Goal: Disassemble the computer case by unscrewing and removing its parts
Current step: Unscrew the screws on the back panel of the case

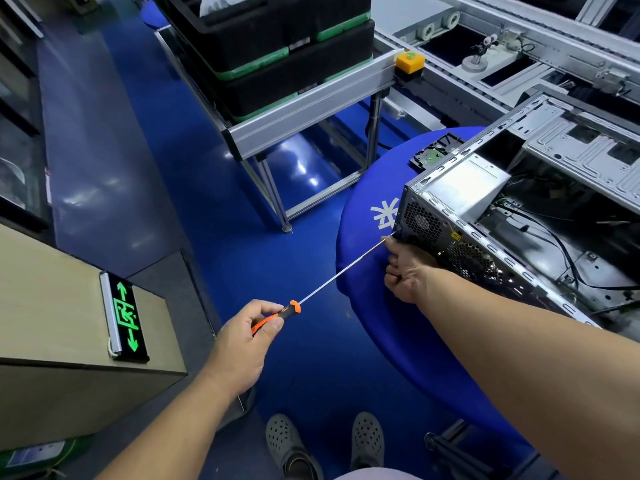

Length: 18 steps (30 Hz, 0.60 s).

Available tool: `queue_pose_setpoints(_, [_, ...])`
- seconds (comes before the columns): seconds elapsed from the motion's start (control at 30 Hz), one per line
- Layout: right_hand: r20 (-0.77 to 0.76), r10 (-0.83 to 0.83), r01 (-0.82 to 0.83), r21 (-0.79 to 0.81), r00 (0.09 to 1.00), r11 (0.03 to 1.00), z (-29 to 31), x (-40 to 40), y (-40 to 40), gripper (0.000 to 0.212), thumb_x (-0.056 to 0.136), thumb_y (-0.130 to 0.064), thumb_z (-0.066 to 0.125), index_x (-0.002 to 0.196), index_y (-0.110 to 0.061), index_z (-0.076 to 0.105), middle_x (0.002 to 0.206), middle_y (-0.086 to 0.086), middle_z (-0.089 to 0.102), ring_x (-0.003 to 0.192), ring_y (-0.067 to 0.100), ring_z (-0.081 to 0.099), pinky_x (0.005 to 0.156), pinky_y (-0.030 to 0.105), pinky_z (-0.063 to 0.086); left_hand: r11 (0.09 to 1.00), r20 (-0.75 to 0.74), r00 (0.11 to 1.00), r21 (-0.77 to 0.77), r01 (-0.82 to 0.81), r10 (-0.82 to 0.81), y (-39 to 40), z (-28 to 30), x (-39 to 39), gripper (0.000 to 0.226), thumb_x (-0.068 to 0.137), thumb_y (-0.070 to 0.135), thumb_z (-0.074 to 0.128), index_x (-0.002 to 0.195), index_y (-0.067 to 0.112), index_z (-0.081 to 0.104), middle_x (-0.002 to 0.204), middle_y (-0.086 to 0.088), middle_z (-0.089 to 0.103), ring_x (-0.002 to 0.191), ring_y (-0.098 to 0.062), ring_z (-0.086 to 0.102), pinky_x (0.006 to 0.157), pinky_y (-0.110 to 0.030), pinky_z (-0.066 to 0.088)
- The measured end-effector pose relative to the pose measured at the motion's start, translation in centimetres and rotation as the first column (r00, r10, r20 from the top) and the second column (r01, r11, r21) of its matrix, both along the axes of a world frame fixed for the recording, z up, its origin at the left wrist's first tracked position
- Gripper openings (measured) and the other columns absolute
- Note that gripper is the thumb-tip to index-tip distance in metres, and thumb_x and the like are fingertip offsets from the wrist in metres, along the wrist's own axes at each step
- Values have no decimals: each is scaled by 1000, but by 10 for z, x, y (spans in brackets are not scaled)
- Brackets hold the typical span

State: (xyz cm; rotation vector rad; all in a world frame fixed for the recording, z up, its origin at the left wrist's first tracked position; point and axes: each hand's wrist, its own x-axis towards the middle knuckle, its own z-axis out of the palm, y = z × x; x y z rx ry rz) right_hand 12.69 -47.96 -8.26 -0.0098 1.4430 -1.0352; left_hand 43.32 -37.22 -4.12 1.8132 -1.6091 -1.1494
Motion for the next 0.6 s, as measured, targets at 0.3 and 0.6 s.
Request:
queue_pose_setpoints(0.3, [-44,197,-197,-7,979,980,12,2,7,21,104,-41,57,92,-27,68,33,-13,38,41,10,17,45,21,15,993,-131,986,84,-88,98,-1,-9,1,31,111,32,51,95,44,74,80,-6,71,58,-12,54,60,-29,46])
queue_pose_setpoints(0.6, [-121,203,-203,18,972,979,6,4,8,22,100,-43,63,88,-25,69,66,-10,40,47,9,22,37,19,22,809,-331,846,559,-181,418,-3,-14,-1,37,108,47,54,112,15,73,79,-12,71,54,-16,54,47,-26,37])
